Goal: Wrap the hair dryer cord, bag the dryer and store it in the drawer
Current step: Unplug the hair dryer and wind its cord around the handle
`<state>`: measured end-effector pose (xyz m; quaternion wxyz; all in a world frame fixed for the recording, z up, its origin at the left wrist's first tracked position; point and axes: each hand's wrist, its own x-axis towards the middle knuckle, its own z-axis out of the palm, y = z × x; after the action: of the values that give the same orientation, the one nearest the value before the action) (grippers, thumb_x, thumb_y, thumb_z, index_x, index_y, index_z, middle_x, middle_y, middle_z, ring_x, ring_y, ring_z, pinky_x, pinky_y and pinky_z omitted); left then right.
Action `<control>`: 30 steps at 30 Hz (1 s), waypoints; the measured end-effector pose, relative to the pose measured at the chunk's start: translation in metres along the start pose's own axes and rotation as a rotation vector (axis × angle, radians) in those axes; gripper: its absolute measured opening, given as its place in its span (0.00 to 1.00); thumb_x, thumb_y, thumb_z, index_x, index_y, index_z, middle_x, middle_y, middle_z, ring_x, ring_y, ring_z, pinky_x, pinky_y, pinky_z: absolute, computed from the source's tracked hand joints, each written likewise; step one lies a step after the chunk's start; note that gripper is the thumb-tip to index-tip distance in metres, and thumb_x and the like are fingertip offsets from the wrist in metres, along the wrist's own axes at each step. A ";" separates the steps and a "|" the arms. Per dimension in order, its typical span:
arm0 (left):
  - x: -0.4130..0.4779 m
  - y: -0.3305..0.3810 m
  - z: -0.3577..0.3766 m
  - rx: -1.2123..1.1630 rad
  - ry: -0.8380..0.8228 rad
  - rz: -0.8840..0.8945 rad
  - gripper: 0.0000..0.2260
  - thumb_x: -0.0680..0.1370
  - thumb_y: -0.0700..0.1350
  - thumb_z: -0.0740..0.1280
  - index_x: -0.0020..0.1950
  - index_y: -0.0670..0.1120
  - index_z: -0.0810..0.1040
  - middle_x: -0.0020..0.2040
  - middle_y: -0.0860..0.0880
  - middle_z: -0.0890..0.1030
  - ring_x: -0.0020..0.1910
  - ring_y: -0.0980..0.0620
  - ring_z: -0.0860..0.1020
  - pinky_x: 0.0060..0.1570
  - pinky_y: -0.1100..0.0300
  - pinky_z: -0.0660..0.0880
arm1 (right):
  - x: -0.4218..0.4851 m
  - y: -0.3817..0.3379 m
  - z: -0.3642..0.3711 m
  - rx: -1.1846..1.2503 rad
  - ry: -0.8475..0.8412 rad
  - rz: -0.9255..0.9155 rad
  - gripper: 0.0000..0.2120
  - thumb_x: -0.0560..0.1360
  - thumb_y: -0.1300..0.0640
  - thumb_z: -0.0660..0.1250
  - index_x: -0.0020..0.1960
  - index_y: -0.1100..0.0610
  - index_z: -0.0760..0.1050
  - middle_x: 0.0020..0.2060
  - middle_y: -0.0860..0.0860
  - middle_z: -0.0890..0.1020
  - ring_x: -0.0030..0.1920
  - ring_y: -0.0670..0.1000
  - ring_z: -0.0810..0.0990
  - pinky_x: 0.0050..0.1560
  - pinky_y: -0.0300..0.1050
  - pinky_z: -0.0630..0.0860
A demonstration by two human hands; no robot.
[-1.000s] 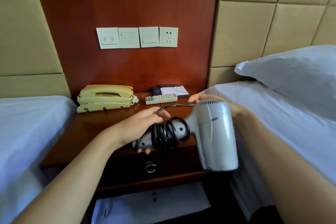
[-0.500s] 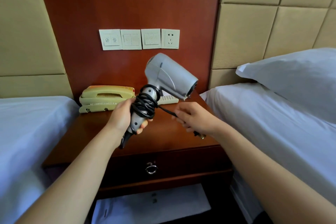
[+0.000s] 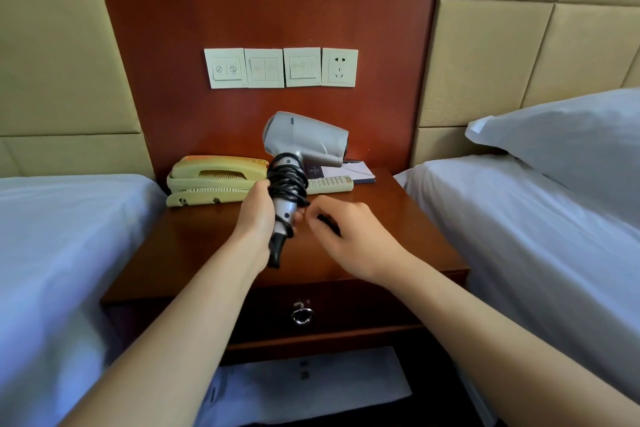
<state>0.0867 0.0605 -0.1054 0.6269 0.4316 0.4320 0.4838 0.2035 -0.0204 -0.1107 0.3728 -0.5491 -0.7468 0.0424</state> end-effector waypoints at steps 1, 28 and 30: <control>0.000 0.000 0.001 0.015 -0.001 0.014 0.15 0.81 0.48 0.52 0.53 0.41 0.74 0.28 0.45 0.78 0.21 0.52 0.73 0.25 0.61 0.70 | 0.001 0.000 -0.002 0.072 -0.008 0.031 0.08 0.78 0.56 0.59 0.43 0.54 0.74 0.28 0.43 0.75 0.30 0.43 0.73 0.35 0.38 0.68; 0.028 -0.053 -0.008 0.661 -0.109 0.156 0.14 0.81 0.50 0.57 0.64 0.46 0.68 0.56 0.47 0.75 0.53 0.49 0.75 0.50 0.56 0.70 | 0.005 0.057 0.042 0.306 -0.014 0.454 0.25 0.75 0.40 0.61 0.30 0.59 0.67 0.25 0.50 0.63 0.26 0.46 0.61 0.31 0.42 0.58; 0.027 -0.055 -0.015 0.548 -0.272 0.029 0.16 0.81 0.45 0.59 0.69 0.48 0.66 0.61 0.44 0.76 0.58 0.46 0.77 0.54 0.53 0.74 | 0.001 0.061 0.045 0.325 -0.031 0.519 0.25 0.74 0.38 0.61 0.32 0.59 0.75 0.26 0.49 0.70 0.29 0.47 0.68 0.35 0.44 0.66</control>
<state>0.0890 0.0799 -0.1650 0.5323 0.6514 0.4526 0.2958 0.2239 0.0197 -0.1713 0.4211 -0.6539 -0.5706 0.2636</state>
